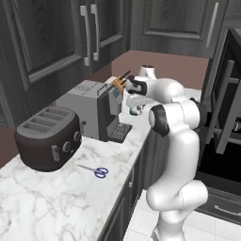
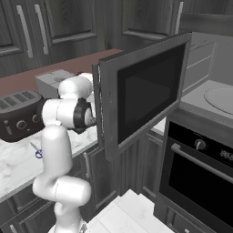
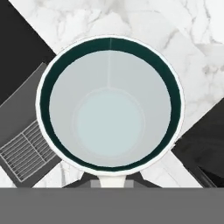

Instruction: Pick the mug from the counter and place it inside the microwave. Then close the microwave.

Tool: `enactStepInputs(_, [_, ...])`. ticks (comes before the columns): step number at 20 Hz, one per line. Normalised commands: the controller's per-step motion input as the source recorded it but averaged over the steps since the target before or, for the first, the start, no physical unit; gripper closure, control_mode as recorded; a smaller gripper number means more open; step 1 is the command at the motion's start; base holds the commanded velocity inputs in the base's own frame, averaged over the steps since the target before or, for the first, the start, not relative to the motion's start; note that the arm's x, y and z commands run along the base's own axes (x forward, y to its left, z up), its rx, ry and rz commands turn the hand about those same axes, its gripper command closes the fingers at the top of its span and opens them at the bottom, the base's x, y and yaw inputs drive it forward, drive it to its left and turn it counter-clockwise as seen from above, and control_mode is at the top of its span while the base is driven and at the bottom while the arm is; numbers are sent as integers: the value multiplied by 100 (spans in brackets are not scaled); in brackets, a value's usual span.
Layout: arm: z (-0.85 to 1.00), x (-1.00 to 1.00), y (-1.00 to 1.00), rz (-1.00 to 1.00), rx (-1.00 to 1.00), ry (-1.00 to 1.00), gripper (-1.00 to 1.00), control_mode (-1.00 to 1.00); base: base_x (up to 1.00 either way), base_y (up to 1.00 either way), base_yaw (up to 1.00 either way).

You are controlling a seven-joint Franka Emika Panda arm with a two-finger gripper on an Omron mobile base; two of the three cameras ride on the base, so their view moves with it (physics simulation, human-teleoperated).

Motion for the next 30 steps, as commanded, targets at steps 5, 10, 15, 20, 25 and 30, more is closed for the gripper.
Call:
enactStepInputs(5, [33,-82,25,-11,-5,0,100,-100,0,0,0])
enactStepInputs(10, [30,-86,26,-8,-5,-3,100,-100,0,0,0])
enactStepInputs(15, [26,-72,4,-7,-1,-3,100,-100,0,0,0])
enactStepInputs(20, [23,-51,0,-12,0,0,100,-100,0,0,0])
enactStepInputs(25, [35,-56,0,-16,0,0,100,-100,0,0,0])
enactStepInputs(30, [16,-65,0,-10,0,-1,100,-100,0,0,0])
